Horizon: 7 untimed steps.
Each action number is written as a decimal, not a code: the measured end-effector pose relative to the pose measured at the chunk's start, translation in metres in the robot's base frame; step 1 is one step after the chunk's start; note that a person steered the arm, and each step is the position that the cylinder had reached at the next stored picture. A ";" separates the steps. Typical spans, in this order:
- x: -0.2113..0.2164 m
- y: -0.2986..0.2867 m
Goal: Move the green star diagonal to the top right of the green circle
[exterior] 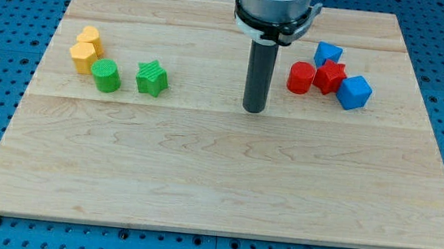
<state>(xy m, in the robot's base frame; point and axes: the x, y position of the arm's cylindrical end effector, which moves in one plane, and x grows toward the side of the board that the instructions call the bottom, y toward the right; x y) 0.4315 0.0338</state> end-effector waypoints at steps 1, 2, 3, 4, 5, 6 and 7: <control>0.000 -0.013; 0.007 -0.054; -0.001 -0.120; -0.006 -0.144; -0.024 -0.140; -0.025 -0.135; 0.007 -0.160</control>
<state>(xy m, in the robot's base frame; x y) 0.4385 -0.1265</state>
